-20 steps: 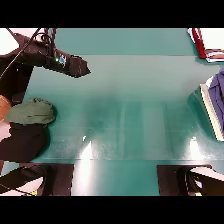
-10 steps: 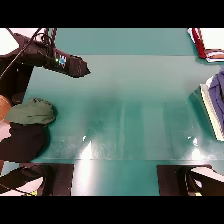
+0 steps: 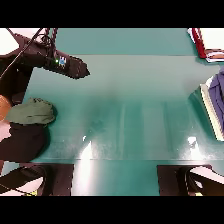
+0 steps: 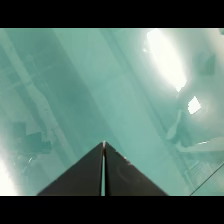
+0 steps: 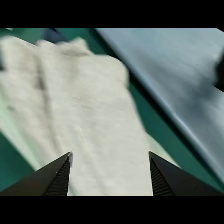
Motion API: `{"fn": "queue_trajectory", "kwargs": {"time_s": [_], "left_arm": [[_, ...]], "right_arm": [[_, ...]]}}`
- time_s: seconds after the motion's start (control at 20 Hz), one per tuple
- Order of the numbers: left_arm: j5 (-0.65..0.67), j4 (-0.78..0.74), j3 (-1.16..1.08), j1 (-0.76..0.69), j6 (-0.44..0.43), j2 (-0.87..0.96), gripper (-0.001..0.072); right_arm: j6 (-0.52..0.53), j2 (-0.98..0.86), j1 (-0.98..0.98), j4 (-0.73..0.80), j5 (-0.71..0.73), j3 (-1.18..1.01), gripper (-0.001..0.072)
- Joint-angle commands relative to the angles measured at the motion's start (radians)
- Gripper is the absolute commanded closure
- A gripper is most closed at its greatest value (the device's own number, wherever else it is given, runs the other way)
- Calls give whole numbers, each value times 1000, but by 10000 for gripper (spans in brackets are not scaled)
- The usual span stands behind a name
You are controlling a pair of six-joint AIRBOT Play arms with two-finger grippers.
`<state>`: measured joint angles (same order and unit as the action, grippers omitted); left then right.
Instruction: Fold the shirts.
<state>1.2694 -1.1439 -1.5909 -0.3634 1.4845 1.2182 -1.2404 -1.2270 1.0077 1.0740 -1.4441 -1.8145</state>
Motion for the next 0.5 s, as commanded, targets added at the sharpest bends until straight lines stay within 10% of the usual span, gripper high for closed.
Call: {"fn": "queue_trajectory", "kwargs": {"time_s": [0.0, 0.45], "left_arm": [[2, 0, 0, 0, 0, -1, 683], [-5, 0, 0, 0, 1, -1, 683]], "right_arm": [[-55, 1, -108, -223, -10, -31, 149], [-53, 0, -674, -285, -48, -31, 160]]}}
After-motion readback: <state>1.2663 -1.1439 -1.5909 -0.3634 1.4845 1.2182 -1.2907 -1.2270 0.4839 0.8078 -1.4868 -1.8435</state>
